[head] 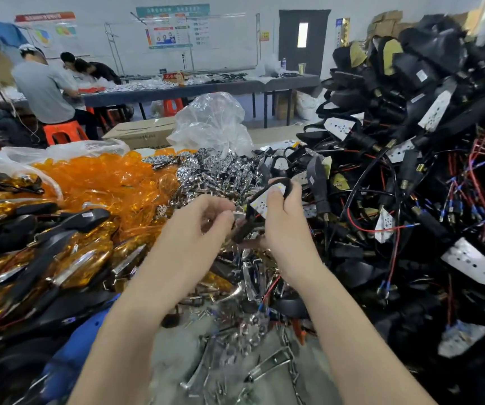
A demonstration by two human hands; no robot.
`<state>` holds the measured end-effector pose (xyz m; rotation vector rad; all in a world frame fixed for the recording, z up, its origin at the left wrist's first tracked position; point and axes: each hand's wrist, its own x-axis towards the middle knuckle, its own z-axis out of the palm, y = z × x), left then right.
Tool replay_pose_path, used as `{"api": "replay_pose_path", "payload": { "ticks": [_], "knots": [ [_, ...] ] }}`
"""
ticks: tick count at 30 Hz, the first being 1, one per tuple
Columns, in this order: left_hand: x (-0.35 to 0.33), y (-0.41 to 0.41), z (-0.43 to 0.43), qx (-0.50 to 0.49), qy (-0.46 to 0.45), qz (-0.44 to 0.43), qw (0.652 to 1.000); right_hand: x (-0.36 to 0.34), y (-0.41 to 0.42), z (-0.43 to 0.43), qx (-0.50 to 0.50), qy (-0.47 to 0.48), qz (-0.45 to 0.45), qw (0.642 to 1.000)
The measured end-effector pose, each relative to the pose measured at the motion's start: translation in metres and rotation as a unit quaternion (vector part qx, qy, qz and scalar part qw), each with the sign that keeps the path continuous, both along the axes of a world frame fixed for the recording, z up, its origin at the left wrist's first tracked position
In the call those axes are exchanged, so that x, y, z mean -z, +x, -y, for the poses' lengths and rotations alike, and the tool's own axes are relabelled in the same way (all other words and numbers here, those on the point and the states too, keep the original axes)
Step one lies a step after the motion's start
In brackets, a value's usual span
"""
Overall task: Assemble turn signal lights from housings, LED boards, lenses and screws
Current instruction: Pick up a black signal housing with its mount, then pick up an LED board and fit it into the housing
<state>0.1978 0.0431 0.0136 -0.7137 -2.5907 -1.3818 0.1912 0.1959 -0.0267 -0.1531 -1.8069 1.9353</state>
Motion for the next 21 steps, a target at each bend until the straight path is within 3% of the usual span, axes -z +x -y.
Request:
{"api": "replay_pose_path", "payload": {
  "ticks": [5,11,16,21],
  "knots": [
    [0.002,0.027,0.027,0.098,-0.240,0.139,0.956,-0.005,0.004,-0.001,-0.045,-0.080,0.002,0.996],
    [0.043,0.052,0.011,0.028,-0.432,0.051,0.900,-0.004,0.003,0.001,-0.048,-0.071,0.016,0.996],
    [0.053,0.054,0.009,0.070,-0.380,-0.008,0.922,-0.004,0.004,-0.004,-0.052,-0.078,0.014,0.995],
    [0.022,0.039,0.015,0.073,-0.158,0.072,0.982,0.000,0.003,-0.006,-0.045,-0.098,0.000,0.994]
  ]
}}
